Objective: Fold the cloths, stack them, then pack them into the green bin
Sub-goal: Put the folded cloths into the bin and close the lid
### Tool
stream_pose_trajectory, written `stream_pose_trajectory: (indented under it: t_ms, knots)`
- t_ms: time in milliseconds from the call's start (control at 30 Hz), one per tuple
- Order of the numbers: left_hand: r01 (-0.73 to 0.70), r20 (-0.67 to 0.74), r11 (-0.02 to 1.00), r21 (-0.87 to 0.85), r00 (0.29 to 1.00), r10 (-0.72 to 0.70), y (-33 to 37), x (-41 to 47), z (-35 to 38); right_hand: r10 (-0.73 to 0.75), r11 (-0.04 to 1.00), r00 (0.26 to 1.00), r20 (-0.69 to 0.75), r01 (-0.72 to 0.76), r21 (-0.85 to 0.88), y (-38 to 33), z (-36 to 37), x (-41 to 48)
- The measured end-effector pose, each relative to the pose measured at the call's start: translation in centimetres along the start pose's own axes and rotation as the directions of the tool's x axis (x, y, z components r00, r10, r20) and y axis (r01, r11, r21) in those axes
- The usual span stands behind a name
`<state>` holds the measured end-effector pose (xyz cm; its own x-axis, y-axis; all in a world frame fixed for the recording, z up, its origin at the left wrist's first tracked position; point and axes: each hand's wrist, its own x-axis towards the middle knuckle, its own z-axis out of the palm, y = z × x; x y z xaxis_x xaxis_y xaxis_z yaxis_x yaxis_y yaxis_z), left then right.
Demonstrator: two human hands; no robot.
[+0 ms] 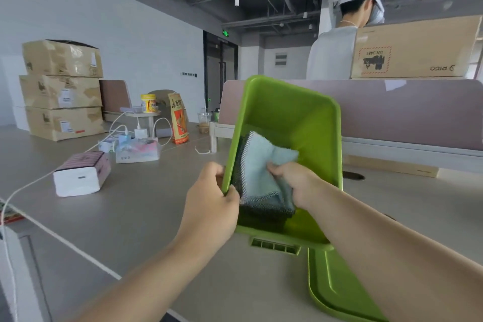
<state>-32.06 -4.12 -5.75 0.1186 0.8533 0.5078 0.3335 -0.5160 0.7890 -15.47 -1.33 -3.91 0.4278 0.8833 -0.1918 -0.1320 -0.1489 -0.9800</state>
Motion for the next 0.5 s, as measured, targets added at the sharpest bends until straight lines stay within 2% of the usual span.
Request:
stream_pose_trajectory:
  t_ms: [67, 133, 333, 433, 467, 500]
  knots:
    - [-0.039, 0.022, 0.999, 0.005, 0.999, 0.039, 0.4, -0.4, 0.1, -0.074, 0.992, 0.993, -0.097, 0.063, -0.112, 1.1, 0.1, 0.6]
    - [-0.055, 0.022, 0.998, 0.003, 0.998, 0.055, 0.7, -0.5, 0.1, -0.114, 0.984, 0.983, -0.144, 0.092, -0.151, 1.7, 0.2, 0.8]
    - [-0.019, -0.027, 1.0, -0.003, 0.999, 0.019, 0.7, -0.2, -0.3, -0.162, 0.901, 0.977, -0.14, 0.089, -0.424, 1.3, 0.5, 0.1]
    - [-0.018, -0.049, 1.0, 0.009, 0.999, 0.018, 0.6, -0.1, -0.5, -0.251, 0.804, 0.956, -0.151, 0.12, -0.582, 1.1, 1.0, -0.2]
    - [-0.018, -0.054, 1.0, 0.013, 0.998, 0.019, 0.6, -0.1, -0.5, -0.319, 0.727, 0.935, -0.153, 0.138, -0.672, 1.2, 1.3, -0.5]
    - [-0.018, -0.057, 1.0, 0.014, 0.998, 0.019, 0.6, 0.0, -0.5, -0.42, 0.596, 0.896, -0.145, 0.152, -0.789, 1.1, 1.5, -0.9]
